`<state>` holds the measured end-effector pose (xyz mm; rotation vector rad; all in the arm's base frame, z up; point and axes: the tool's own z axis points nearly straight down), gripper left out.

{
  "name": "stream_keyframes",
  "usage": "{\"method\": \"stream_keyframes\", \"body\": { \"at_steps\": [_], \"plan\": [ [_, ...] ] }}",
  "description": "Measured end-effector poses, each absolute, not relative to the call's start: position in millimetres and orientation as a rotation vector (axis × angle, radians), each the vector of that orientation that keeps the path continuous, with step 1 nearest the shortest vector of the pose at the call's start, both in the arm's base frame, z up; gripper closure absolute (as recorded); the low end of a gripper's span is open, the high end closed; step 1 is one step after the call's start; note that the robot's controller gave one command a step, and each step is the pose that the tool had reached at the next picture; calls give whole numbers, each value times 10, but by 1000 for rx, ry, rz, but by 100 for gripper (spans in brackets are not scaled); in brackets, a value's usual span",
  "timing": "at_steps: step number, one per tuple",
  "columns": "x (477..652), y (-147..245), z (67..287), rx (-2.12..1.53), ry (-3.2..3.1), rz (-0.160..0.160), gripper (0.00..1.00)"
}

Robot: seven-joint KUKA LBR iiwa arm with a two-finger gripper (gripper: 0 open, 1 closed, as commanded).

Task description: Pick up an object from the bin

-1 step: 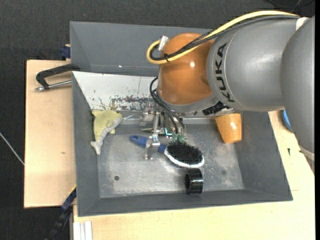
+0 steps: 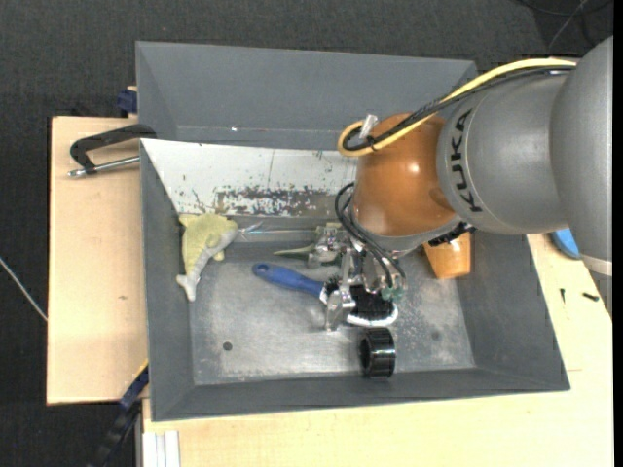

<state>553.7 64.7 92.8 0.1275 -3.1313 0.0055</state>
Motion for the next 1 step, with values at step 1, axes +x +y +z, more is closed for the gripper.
{"method": "stream_keyframes", "body": {
  "at_steps": [1],
  "plan": [
    [5262,183,760,145,-3143,-1,0]
  ]
}}
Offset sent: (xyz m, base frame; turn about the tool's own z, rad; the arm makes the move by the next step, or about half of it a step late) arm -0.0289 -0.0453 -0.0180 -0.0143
